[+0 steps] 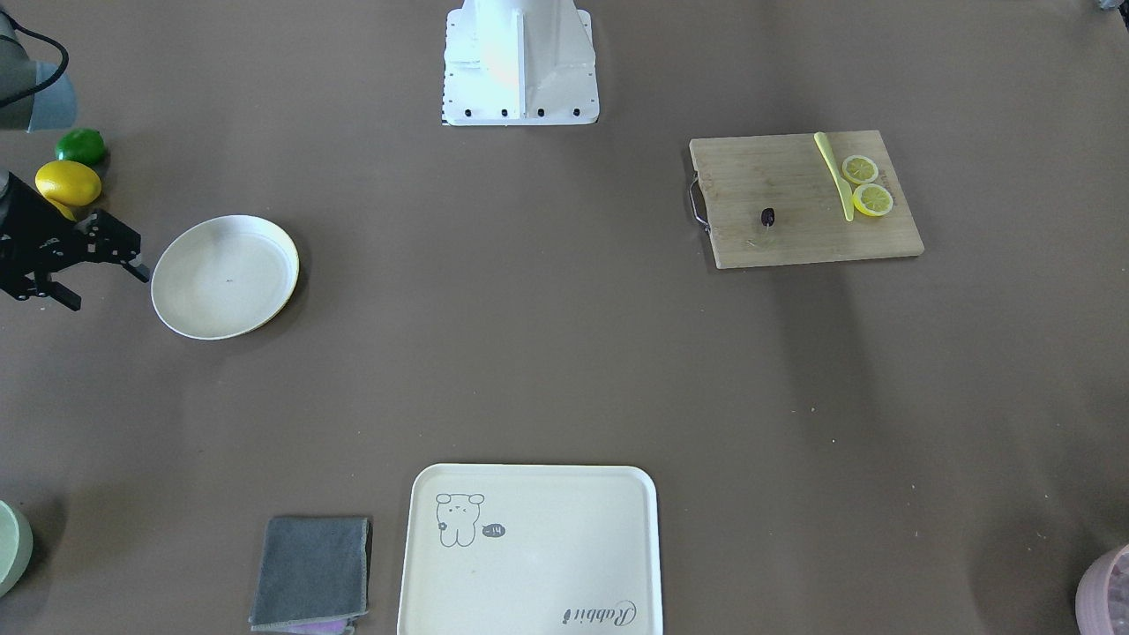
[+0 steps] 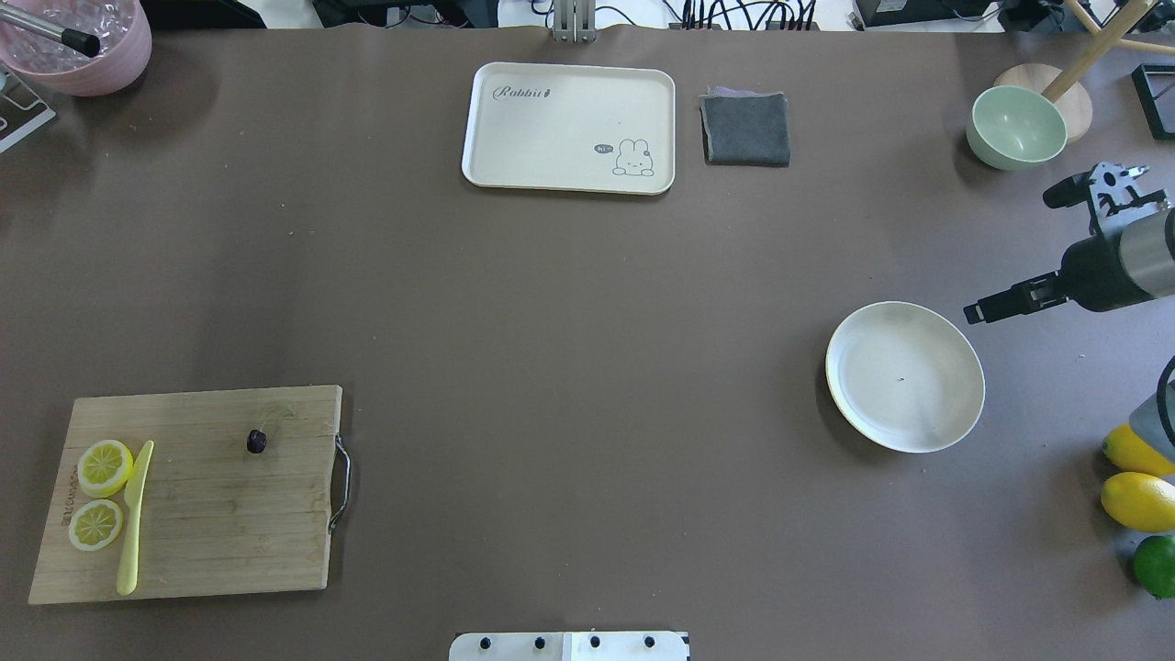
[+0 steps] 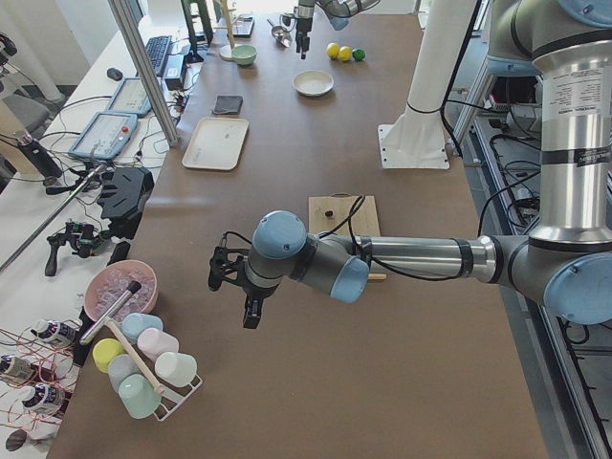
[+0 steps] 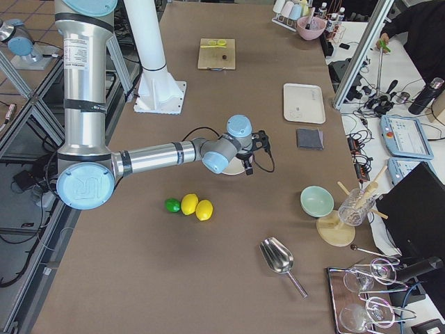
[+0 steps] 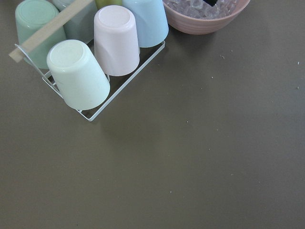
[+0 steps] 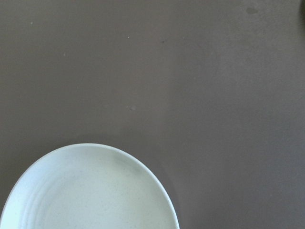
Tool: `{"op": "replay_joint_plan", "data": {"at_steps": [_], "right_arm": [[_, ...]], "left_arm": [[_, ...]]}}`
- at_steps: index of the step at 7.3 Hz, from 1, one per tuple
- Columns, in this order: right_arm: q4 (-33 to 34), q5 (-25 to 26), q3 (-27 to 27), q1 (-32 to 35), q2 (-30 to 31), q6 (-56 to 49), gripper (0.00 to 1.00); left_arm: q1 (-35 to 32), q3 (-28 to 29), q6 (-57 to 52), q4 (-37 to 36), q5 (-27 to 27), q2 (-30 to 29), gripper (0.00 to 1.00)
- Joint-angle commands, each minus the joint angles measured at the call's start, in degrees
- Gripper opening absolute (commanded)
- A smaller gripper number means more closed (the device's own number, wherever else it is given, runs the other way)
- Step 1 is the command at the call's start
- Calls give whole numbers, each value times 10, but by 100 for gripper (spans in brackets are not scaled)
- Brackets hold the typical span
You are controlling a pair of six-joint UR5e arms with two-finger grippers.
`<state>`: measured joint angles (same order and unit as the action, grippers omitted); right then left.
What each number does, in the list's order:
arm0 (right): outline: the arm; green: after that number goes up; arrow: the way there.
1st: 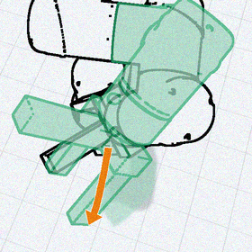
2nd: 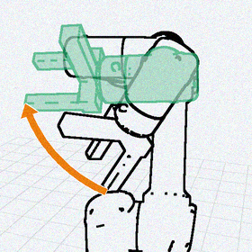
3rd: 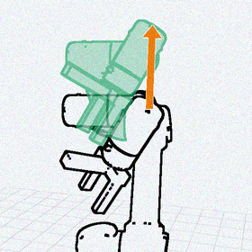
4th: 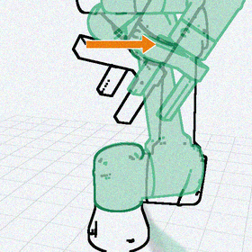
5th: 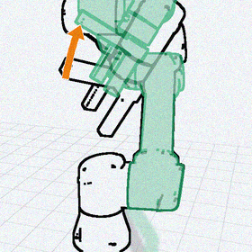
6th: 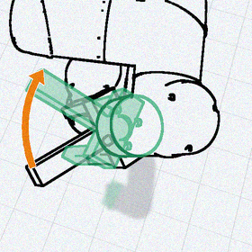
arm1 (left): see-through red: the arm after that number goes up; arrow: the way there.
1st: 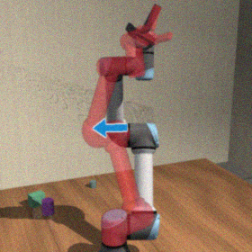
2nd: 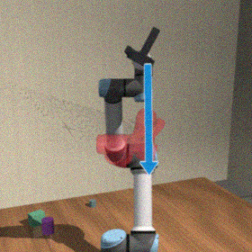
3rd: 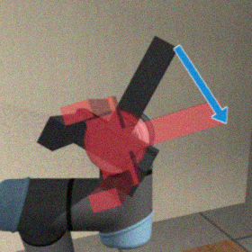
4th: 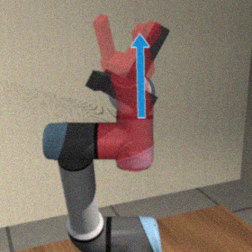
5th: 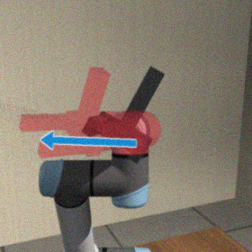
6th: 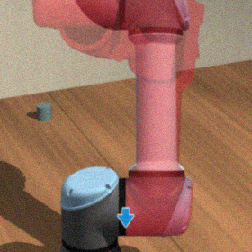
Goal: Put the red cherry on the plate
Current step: 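Reach the right gripper to the rim of the white plate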
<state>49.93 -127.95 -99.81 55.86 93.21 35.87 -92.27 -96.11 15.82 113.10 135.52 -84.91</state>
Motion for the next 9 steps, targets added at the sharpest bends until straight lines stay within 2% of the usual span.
{"op": "replay_joint_plan", "data": {"at_steps": [1, 3, 7, 8, 9], "right_arm": [[-10, 4, 13, -27, 17, 5, 100], [-30, 31, 48, -37, 10, 6, 100], [-32, 30, 73, -40, -21, 33, 98], [-33, 27, 73, -39, -20, 32, 80], [-33, 27, 73, -43, -20, 32, 79]], "left_arm": [[1, 1, 0, -1, -1, -3, 98], [1, 1, 1, 0, -1, -2, 98], [1, 2, 0, 0, 0, -5, 98], [1, 1, 1, 0, 1, -5, 98], [1, 0, 1, -1, 1, -4, 98]]}}
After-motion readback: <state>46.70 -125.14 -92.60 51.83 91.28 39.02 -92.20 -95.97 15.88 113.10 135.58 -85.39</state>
